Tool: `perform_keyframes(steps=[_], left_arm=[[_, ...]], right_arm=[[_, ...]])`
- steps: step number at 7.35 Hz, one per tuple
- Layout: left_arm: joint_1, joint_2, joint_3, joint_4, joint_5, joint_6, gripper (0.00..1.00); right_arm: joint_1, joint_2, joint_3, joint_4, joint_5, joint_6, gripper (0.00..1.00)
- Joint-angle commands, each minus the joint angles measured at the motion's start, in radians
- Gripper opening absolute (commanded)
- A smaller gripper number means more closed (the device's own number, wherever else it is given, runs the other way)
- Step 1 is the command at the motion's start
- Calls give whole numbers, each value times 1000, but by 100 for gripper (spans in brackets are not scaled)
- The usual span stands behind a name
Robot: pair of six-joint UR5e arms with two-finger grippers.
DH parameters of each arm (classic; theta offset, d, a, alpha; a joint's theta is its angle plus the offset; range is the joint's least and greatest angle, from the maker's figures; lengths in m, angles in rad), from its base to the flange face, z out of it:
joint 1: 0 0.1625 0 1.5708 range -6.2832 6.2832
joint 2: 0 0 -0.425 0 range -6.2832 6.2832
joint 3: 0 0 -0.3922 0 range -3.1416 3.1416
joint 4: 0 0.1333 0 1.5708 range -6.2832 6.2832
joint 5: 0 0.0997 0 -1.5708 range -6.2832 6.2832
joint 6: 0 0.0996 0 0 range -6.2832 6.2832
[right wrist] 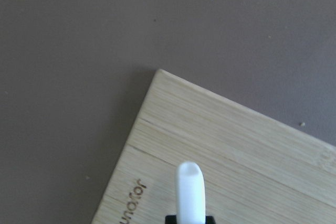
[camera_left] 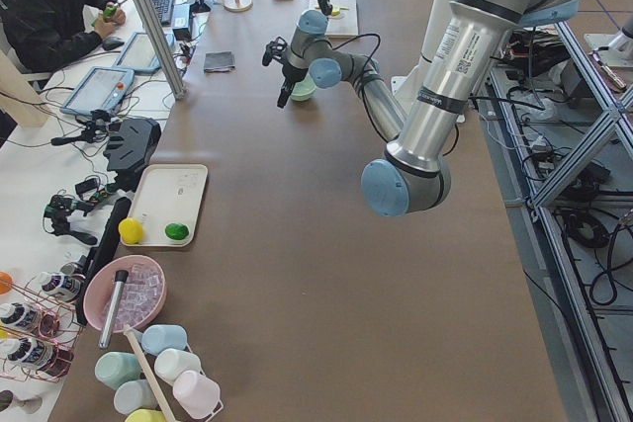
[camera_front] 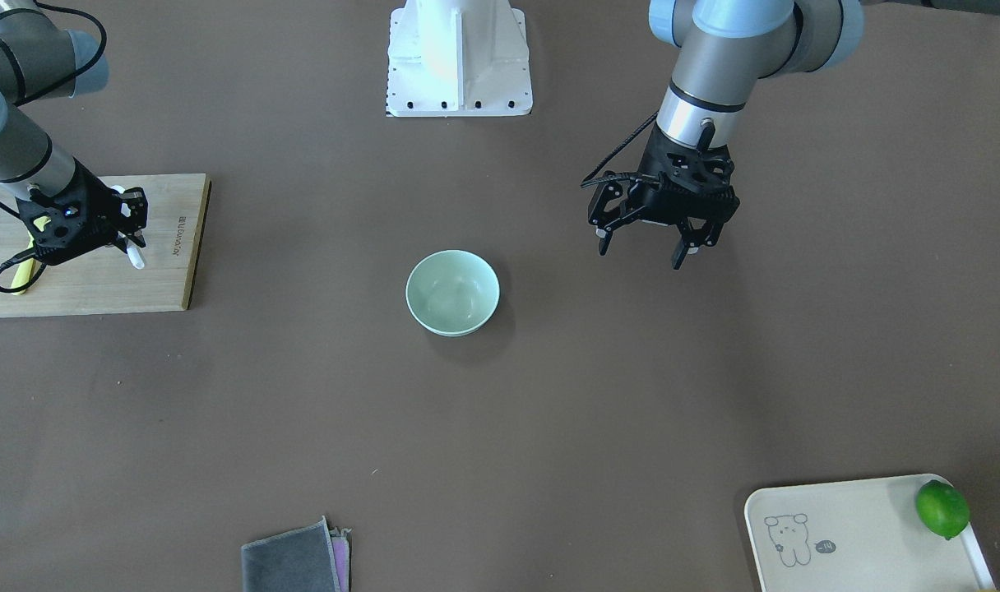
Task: Place spoon in bowl
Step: 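Grasp the white spoon handle with the right gripper and carry it over the bowl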
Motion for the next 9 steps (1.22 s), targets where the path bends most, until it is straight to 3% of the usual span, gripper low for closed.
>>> perform_keyframes(steps=[1, 3, 5, 7, 9], left_arm=[[-24, 23, -2, 4, -2, 5, 98], [-67, 83, -3, 9, -34, 5, 98], [-122, 193, -6, 12, -49, 185, 98], [-284, 316, -3, 9, -161, 427, 98], [-418, 373, 3, 4, -247, 567, 98]], right_arm=[[44, 120, 75, -194, 17, 46, 0], [38, 273, 63, -270, 17, 218, 0], [6, 419, 43, -304, -4, 409, 0], [-72, 574, -41, -292, -96, 578, 0], [-135, 729, -185, -288, -190, 691, 0]])
